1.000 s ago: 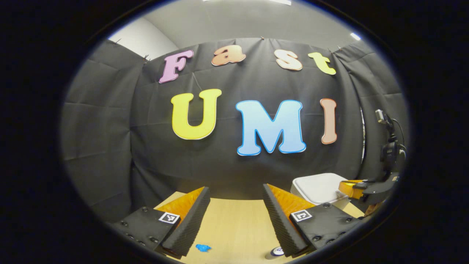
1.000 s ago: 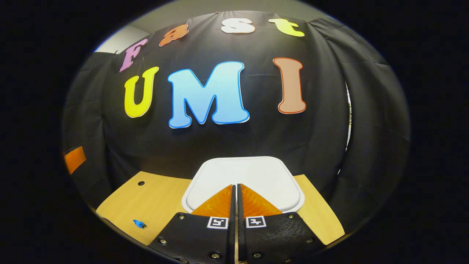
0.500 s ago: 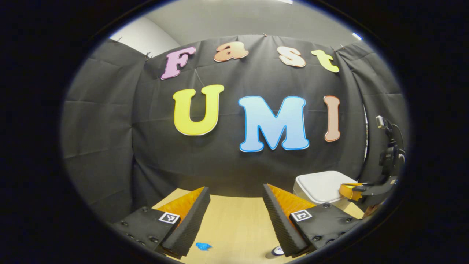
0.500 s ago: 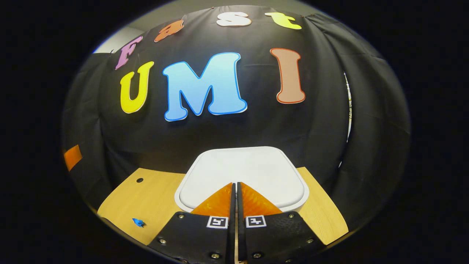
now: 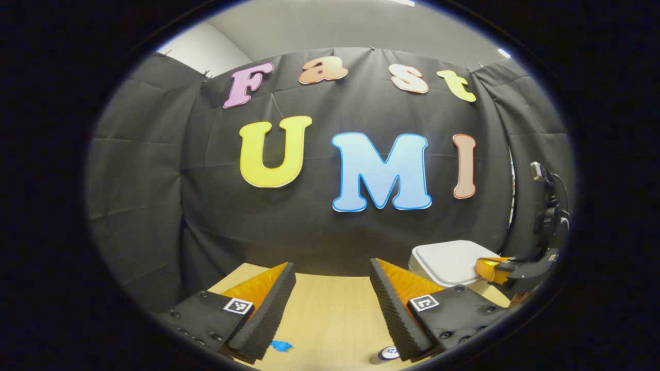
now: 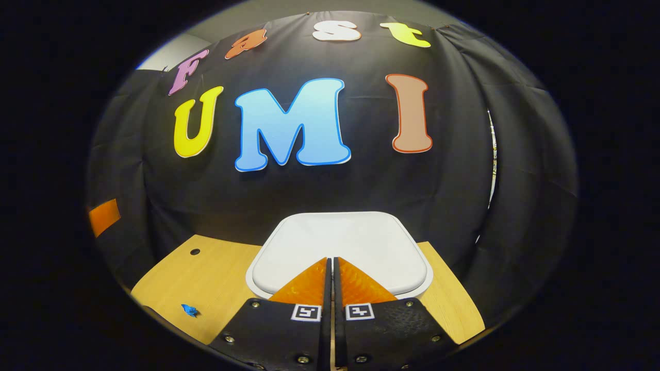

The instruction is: Press the lid of the desktop garbage bin to open it, pick up the crumpled paper on the desktop and throw it into the bin, then pick up the pop can on the desktop and drop it into the bin, and finally close the garbage bin lid.

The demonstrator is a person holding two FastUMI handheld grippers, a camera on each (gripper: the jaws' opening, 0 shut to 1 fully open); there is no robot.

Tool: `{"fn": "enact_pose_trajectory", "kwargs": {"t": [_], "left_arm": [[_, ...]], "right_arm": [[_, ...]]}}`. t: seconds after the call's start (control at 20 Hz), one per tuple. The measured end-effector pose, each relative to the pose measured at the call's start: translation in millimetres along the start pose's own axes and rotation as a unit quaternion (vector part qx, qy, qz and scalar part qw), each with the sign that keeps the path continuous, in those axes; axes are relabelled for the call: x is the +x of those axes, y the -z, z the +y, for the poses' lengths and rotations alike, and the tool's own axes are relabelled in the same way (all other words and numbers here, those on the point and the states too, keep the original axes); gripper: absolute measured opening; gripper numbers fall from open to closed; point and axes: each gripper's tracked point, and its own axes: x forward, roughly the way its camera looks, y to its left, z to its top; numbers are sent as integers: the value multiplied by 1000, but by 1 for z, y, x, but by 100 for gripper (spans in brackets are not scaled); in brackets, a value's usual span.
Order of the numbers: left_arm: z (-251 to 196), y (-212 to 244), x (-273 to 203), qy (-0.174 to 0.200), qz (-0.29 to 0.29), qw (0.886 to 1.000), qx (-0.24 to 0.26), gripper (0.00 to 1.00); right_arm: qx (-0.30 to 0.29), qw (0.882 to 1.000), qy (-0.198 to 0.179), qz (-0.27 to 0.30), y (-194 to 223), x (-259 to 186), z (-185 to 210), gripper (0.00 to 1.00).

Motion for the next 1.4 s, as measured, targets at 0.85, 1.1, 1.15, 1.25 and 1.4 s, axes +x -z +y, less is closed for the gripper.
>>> {"fn": "enact_pose_trajectory", "kwargs": {"t": [0.85,1.1,1.15,1.25,1.4], "left_arm": [[18,7,-5,4,-7,1000,4,93],[37,32,-7,-3,7,1000,8,95],[40,39,-8,-4,11,1000,6,96],[45,56,-8,-3,23,1000,1,96],[59,86,-8,-12,40,999,-3,96]], "right_arm": [[39,996,-10,-77,-55,-51,13,3],[28,997,-26,-72,-52,-62,24,3],[26,997,-29,-70,-52,-64,26,3],[21,997,-32,-66,-48,-68,29,3],[17,997,-37,-63,-47,-74,35,3]]}}
